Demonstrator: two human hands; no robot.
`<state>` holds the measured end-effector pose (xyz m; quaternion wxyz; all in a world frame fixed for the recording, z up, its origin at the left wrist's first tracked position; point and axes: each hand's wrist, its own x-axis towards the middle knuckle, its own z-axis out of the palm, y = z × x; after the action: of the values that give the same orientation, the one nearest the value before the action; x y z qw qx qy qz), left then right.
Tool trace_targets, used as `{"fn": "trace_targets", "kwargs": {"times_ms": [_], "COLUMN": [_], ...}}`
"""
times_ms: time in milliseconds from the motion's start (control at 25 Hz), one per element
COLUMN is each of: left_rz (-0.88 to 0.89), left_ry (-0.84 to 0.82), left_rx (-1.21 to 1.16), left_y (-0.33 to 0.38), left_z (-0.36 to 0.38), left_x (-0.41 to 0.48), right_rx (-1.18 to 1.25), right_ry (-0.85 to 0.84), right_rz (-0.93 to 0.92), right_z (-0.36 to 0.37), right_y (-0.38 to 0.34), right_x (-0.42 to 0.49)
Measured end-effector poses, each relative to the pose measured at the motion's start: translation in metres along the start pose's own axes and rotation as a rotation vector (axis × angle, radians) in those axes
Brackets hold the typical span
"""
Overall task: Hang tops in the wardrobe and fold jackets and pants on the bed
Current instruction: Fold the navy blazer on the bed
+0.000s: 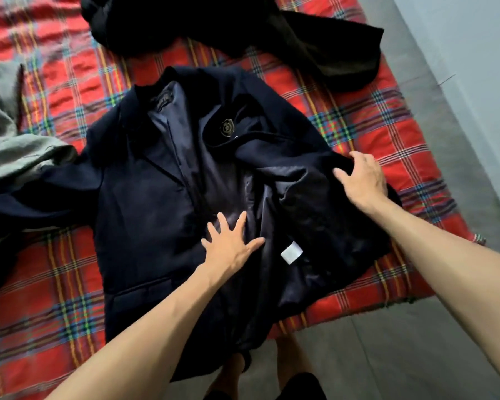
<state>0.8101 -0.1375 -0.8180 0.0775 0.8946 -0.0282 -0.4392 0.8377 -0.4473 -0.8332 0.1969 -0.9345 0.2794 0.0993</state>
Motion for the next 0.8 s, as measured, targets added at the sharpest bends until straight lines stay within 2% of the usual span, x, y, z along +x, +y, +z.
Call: {"fn": "trace_targets", "kwargs": {"times_ms": [120,240,280,360,400,480,520,560,600,640,760,800], "left_rz": [-0.036,-0.042,-0.026,-0.031,-0.053,-0.115,-0.107,-0.086,-0.067,-0.069,-0.158,-0.167], "left_ry": [-0.088,-0.132,-0.098,0.076,0.151,0.102,0.036,-0.032,-0.085,-0.117,-0.093,-0.085], "left_rx": [0.043,0.012,-0.064,-0.467,-0.758,-1.291,-1.43,-1.477,-1.47,-1.443,-1.42,-1.447], "left_y": [0.01,0.013,0.011,-0.001,-0.007,-0.019,-0.026,-0.033,-0.039,-0.046,-0.064,-0.068], "left_z": [-0.011,-0.031,-0.039,-0.06,-0.073,-0.101,-0.112,-0.122,-0.128,-0.132,-0.141,-0.146], "left_x": [0.013,0.021,0.021,0.019,0.017,0.018,0.021,0.023,0.027,0.033,0.056,0.064], "right_rx": [-0.106,-0.051,0.007,0.231,0.371,0.522,0.452,0.372,0.315,0.303,0.347,0.351], "right_ry": [-0.032,0.007,0.026,-0.014,-0.145,-0.687,-0.963,-1.144,-1.17,-1.048,-0.451,-0.315], "right_rz": [-0.036,-0.005,-0.001,-0.094,-0.192,-0.413,-0.499,-0.537,-0.529,-0.476,-0.236,-0.204], "right_z": [-0.009,-0.03,-0.04,-0.054,-0.06,-0.067,-0.062,-0.05,-0.032,-0.014,0.028,0.035], "right_y": [-0.008,-0.025,-0.032,-0.05,-0.062,-0.096,-0.112,-0.125,-0.133,-0.138,-0.15,-0.157], "right_x": [0.015,0.008,-0.003,-0.041,-0.068,-0.132,-0.158,-0.177,-0.186,-0.184,-0.147,-0.128]}}
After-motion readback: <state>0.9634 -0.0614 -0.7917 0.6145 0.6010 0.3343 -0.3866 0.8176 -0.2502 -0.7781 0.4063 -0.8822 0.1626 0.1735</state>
